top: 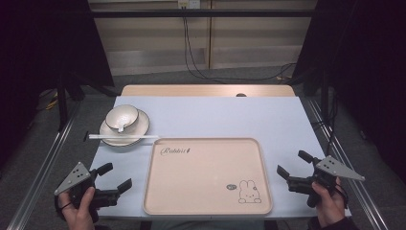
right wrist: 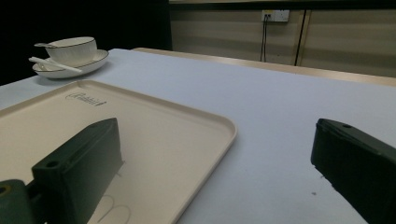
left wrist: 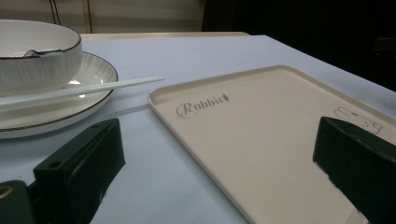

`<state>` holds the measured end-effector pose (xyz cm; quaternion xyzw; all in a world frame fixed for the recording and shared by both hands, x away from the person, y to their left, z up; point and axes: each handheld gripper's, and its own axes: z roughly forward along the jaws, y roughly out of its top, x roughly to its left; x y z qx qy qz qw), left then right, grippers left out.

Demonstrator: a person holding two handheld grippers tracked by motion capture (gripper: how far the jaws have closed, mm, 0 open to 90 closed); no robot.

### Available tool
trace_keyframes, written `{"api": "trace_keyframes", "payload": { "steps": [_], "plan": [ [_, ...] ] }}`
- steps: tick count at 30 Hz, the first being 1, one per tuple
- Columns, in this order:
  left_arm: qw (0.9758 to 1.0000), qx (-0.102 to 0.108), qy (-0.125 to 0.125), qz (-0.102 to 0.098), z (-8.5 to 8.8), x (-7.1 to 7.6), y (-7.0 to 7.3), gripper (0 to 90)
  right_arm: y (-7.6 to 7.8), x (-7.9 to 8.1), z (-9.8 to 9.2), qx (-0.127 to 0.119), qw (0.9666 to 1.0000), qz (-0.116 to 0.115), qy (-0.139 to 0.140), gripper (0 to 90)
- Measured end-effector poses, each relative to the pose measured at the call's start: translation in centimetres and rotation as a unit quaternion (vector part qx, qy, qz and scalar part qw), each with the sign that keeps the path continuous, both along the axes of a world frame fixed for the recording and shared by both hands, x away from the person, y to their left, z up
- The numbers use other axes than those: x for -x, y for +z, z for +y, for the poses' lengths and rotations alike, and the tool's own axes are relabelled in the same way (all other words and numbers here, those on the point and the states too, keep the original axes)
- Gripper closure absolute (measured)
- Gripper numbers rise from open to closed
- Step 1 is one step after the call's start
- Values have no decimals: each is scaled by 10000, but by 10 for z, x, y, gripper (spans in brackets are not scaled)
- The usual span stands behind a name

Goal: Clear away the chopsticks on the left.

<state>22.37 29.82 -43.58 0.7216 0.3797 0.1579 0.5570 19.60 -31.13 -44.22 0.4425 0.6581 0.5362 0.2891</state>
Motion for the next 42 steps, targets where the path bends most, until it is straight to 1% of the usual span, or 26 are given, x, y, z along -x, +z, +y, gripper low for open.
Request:
{"api": "trace_keyframes", "payload": {
  "steps": [6,7,8,10,11,14,15,17,19,21,22,24,25,26,28,30,31,32,34,36,37,38,39,40,41,42],
  "plan": [
    [10000,-53,72,14,0,0,0,13,0,-1,2,51,10000,-33,67,15],
    [10000,-25,1,22,-1,0,0,13,0,-1,2,67,9999,-36,90,15],
    [10000,-68,-4,2,-2,0,0,13,0,0,2,60,9999,-6,111,15],
    [10000,-46,-37,-4,-3,0,1,15,-1,0,2,46,9999,8,106,15],
    [10000,-80,-45,0,-3,0,1,17,-1,0,2,17,10000,20,80,15],
    [9999,-50,-64,87,-4,-2,1,22,-1,0,1,-5,10000,27,79,15],
    [9997,-57,-173,146,-3,-3,2,30,-1,0,1,17,9999,13,106,15],
    [9988,40,-449,212,0,-4,2,37,-1,0,2,21,9999,9,102,15],
    [9990,-121,-392,155,3,-4,4,37,-1,0,2,0,9999,18,105,15],
    [9993,-100,-353,119,8,-5,8,37,-1,0,2,-21,10000,20,84,15],
    [9994,-143,-293,97,10,-6,10,37,-1,0,2,-31,10000,22,88,15],
    [9995,-297,-9,68,14,-10,15,38,-1,-1,3,-17,9999,16,109,15],
    [9990,-431,47,87,16,-12,18,41,-1,-1,3,-18,9999,41,142,15],
    [9986,-517,37,111,19,-14,20,59,-2,-1,4,2,9999,22,161,14],
    [9984,-512,-20,239,27,-21,22,60,-2,-2,5,0,9999,9,152,15],
    [9978,-594,-122,257,32,-26,23,59,-2,-1,5,-15,9999,18,163,15],
    [9972,-681,-141,292,34,-29,24,59,-2,-2,4,-5,9999,10,160,15],
    [9959,-807,-264,299,36,-33,25,59,-2,-2,4,2,9999,3,139,15],
    [9939,-942,-466,325,40,-40,27,76,-2,-2,5,-6,9998,51,209,15],
    [9914,-1081,-663,309,44,-49,29,74,-2,-2,6,15,9998,32,220,15],
    [9892,-1218,-769,258,47,-52,30,78,-2,-2,7,31,9997,39,226,15],
    [9880,-1287,-822,237,49,-56,31,90,-2,-1,7,22,9997,59,250,14],
    [9877,-1276,-863,265,50,-60,31,84,-2,-1,7,24,9996,64,259,14],
    [9865,-1311,-967,188,52,-65,31,82,-2,-1,7,24,9996,70,260,15],
    [9837,-1431,-1084,60,54,-69,32,91,-2,-1,7,19,9996,73,264,15],
    [9829,-1459,-1121,12,55,-72,32,99,-2,-1,7,22,9996,66,263,15]
  ]
}}
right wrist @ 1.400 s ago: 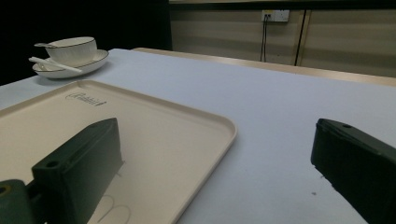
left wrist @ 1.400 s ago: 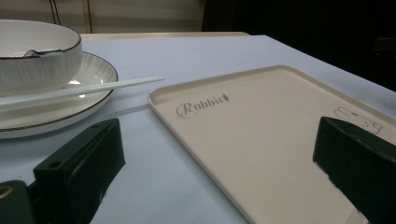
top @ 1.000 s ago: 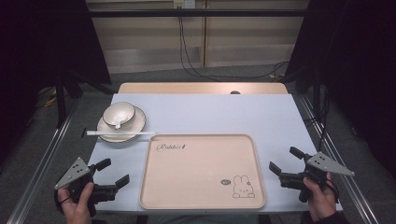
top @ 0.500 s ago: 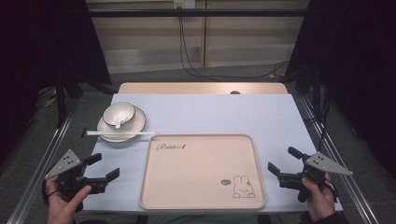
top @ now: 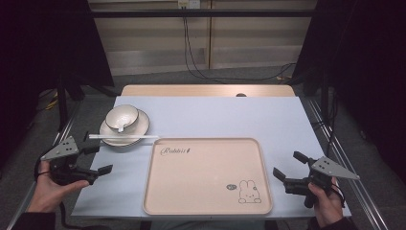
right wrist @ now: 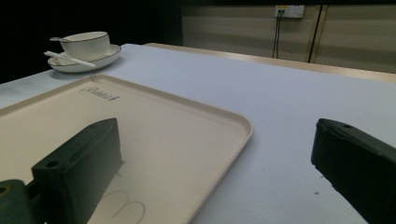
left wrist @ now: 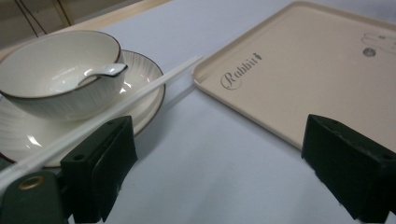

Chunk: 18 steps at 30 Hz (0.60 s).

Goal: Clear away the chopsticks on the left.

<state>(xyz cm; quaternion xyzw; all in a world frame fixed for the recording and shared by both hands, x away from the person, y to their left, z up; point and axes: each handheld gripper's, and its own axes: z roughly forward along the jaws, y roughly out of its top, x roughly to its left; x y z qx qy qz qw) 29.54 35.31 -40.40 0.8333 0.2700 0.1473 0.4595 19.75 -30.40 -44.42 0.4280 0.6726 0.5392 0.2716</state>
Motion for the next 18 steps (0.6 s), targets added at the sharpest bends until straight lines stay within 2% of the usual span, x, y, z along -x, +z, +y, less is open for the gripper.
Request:
{"api": "trace_keyframes", "payload": {
  "steps": [4,5,7,10,12,14,15,18],
  "plan": [
    [9993,-324,-195,-72,4,-17,-1,123,0,0,0,6,10000,8,18,14],
    [9986,-398,-331,-40,6,-23,-2,142,0,-1,0,23,10000,-3,32,14],
    [9976,-471,-515,-43,8,-31,-2,162,0,0,1,30,10000,3,59,14],
    [9964,-618,-573,-108,12,-43,-4,172,0,0,1,30,10000,-2,65,14],
    [9955,-672,-661,-79,14,-51,-6,188,0,0,1,16,10000,6,66,14],
    [9940,-780,-757,-134,15,-58,-6,205,0,0,2,3,10000,7,52,14],
    [9937,-751,-820,-138,15,-61,-6,226,0,0,2,-1,10000,7,53,14],
    [9910,-939,-943,-137,15,-72,-7,274,-1,0,2,-2,10000,9,48,14]
  ]
}}
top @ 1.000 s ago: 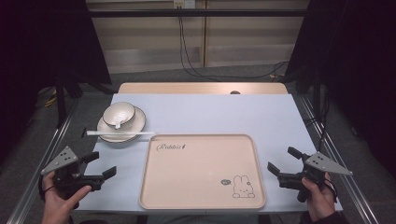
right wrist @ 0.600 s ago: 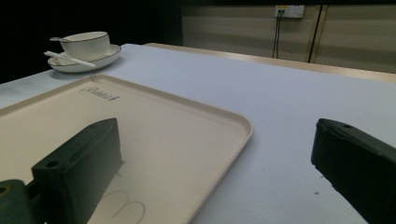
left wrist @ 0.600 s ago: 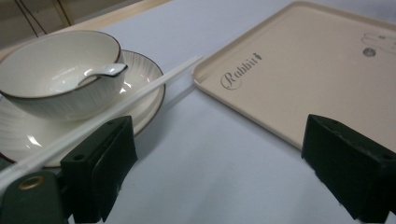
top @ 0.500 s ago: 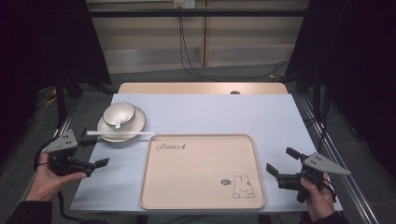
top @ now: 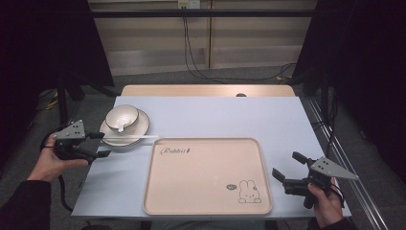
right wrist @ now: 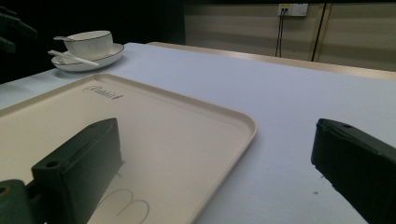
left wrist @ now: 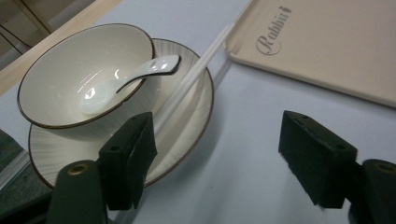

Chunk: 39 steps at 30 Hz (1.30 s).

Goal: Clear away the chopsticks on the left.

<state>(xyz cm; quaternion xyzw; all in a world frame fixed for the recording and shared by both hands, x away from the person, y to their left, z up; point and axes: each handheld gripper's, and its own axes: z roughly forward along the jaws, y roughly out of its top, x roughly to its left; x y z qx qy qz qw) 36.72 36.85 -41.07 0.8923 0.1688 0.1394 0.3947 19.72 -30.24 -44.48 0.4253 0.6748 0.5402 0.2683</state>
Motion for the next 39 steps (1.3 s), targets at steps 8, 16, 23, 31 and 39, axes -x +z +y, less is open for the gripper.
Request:
{"api": "trace_keyframes", "payload": {
  "steps": [8,16,23,31,39],
  "plan": [
    [9999,-154,-21,3,-1,-21,-6,441,0,0,0,-18,10000,16,29,15],
    [9985,-494,-202,75,-8,-36,-15,597,0,0,0,19,10000,-11,36,15],
    [9984,-519,-207,120,-8,-45,-17,637,0,1,0,-24,10000,3,53,15],
    [9976,-619,-272,126,-12,-51,-22,696,0,1,0,-12,10000,-11,71,15],
    [9975,-648,-275,98,-14,-54,-27,731,0,1,0,-17,10000,-17,82,15]
  ]
}}
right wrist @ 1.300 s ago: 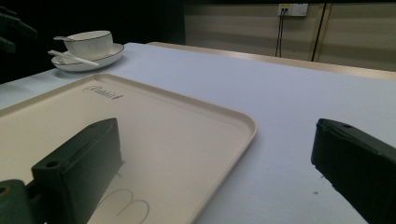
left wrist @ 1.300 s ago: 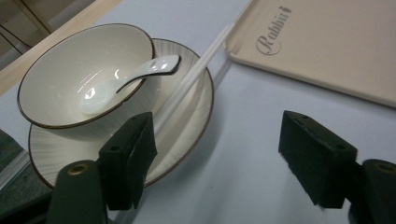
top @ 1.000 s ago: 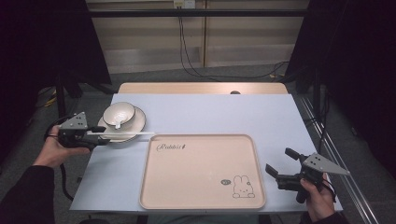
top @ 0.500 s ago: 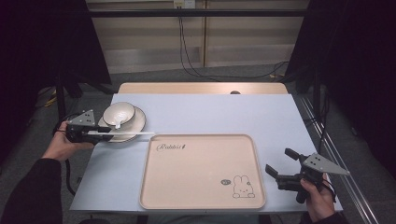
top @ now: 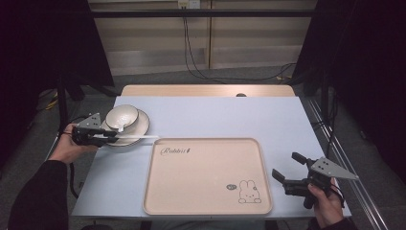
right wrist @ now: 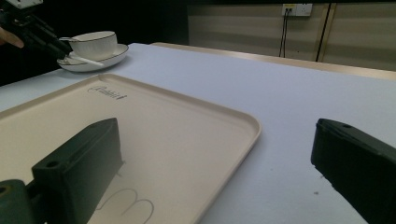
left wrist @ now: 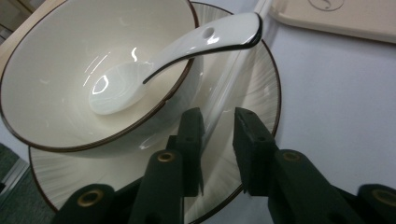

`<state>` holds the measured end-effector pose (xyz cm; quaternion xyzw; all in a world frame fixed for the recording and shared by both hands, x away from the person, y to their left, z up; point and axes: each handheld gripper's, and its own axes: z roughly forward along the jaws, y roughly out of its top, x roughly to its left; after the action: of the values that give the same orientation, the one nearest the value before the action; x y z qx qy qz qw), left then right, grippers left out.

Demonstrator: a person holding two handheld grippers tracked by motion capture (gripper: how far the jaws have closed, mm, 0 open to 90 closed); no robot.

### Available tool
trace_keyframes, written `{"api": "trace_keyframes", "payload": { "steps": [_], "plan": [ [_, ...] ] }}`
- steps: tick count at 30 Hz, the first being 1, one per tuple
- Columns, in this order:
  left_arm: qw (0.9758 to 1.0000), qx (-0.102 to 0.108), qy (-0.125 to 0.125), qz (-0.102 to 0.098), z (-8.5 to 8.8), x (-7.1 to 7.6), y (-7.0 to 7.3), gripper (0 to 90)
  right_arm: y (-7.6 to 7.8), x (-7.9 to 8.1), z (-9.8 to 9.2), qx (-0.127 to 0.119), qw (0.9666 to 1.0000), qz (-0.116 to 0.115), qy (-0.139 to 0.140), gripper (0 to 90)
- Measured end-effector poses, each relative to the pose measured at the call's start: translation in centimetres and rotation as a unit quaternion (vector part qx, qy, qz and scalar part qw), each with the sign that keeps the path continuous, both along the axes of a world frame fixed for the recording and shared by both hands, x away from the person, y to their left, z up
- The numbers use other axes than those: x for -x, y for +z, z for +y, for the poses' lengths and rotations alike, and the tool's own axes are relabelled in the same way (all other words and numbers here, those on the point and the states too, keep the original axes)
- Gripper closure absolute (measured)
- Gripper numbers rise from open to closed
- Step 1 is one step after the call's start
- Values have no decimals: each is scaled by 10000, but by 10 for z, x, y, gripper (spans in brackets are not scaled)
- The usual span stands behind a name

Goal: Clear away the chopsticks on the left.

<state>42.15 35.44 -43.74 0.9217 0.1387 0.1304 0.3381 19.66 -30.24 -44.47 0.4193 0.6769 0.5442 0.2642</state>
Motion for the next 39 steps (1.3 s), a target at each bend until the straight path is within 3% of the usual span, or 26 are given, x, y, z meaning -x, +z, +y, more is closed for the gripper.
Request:
{"api": "trace_keyframes", "payload": {
  "steps": [6,10,14,18,28,31,35,39],
  "plan": [
    [10000,-5,-73,27,-3,1,0,746,0,0,0,-4,10000,10,11,15],
    [9996,-229,-177,58,-6,1,-3,754,0,0,0,-11,10000,12,-6,15],
    [9998,-63,-164,48,-7,1,-1,749,0,0,0,-9,10000,10,10,15],
    [9999,-112,-119,-4,-4,0,6,715,0,0,0,-26,10000,38,12,15],
    [9999,-128,-90,-46,1,-3,-2,684,0,0,0,-28,10000,33,24,15],
    [9996,-242,-106,-42,1,-3,-4,677,0,0,0,-28,10000,33,17,15],
    [9998,-186,-54,-84,-1,-3,-4,706,0,0,0,-32,10000,33,24,15],
    [9994,-266,-210,-23,-8,-3,-4,733,0,0,0,-34,10000,36,31,15]
  ]
}}
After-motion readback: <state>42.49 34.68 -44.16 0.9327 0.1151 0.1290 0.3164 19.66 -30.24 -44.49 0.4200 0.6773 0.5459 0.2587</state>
